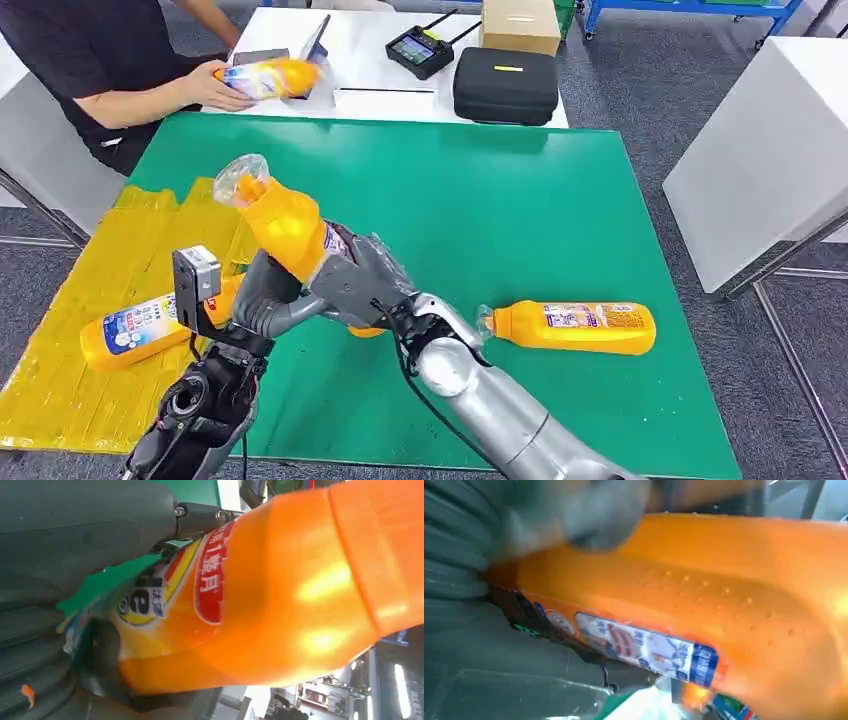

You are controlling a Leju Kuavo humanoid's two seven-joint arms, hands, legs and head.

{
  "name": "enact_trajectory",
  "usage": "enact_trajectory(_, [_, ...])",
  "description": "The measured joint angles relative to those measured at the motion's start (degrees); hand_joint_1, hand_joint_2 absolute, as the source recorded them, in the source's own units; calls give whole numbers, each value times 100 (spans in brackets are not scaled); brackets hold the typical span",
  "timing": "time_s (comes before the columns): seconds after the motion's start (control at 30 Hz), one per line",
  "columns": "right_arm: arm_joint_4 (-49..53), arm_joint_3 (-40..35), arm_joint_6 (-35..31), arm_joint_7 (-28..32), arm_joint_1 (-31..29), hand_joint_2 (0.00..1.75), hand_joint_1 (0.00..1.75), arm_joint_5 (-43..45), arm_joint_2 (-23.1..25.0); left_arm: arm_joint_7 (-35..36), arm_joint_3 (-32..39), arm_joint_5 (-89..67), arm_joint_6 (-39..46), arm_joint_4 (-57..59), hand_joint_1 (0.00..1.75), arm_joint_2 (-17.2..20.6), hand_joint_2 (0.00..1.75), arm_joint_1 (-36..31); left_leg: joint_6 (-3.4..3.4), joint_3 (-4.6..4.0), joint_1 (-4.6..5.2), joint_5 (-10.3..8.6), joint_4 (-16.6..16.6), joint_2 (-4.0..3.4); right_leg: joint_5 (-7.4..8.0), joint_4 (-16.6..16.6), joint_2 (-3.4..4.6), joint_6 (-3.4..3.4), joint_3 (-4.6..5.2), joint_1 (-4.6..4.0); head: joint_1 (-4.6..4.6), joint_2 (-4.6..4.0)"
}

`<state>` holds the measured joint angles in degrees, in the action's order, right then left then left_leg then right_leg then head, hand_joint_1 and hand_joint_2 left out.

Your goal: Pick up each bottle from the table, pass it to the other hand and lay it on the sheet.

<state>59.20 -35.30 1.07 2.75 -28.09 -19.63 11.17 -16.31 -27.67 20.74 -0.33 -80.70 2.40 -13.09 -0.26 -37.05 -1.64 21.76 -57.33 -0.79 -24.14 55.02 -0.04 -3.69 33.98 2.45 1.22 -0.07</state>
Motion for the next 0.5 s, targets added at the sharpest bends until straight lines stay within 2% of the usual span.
enact_trajectory(0.27, [-875,-206,-66,92,-323,175,175,-98,427,98,166,212,4,4,0,-26,175,-26,0,0,-1,0,0,-4,0,0,2,0,9,0,2,0])
enact_trajectory(0.5, [-1161,-260,-72,118,-442,175,175,-114,549,114,269,247,9,7,0,-26,175,11,0,-2,0,0,0,-4,0,0,2,0,10,1,0,0])
